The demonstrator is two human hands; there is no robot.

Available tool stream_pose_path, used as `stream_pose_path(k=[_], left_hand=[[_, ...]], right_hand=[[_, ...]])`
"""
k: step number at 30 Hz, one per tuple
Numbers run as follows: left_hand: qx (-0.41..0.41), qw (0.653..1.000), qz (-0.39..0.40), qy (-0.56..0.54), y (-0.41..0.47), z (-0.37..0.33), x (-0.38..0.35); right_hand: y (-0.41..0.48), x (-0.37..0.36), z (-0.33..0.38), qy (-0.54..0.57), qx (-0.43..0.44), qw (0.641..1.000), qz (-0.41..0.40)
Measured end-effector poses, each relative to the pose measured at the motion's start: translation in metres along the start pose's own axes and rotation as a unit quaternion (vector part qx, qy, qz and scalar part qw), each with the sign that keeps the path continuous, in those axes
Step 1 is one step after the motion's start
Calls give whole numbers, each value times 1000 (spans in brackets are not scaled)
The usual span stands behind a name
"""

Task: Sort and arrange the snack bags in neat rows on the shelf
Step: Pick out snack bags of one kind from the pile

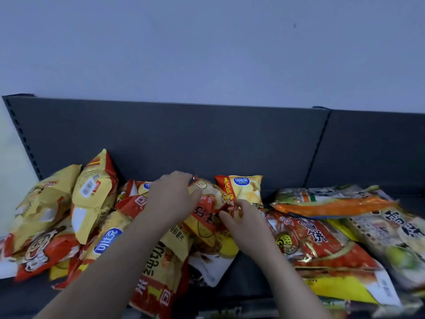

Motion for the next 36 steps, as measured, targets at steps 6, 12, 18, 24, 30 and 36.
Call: stream_pose_path(k=[6,12,18,24,30,36], left_hand=[[-14,971,156,-183,-40,-70,-44],[50,907,318,-272,-79,-123,-110],[189,817,359,-411,-101,-142,-162],[249,785,289,-489,-111,-153,-157],[243,816,189,-490,-117,-152,-126],[222,822,136,-506,-133,-154,-85]], right_hand=[[-27,86,-43,-77,-7,990,-119],[-59,148,-123,-153,-110,975,-119],[-75,152,-197,-115,-187,975,10],[-70,149,-205,-87,-127,988,18],[-70,160,-198,-20,-87,994,-64],[-88,176,-177,28,-47,993,-100]])
Point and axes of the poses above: each hand's wrist, its own y-axis towards the middle knuckle, its own x-axis out of the back of the hand, z = x × y, the point moved 6 cm from there along y, towards the middle knuckle, and after that the axes turned 10 degrees about x, right-handed, at the moved point
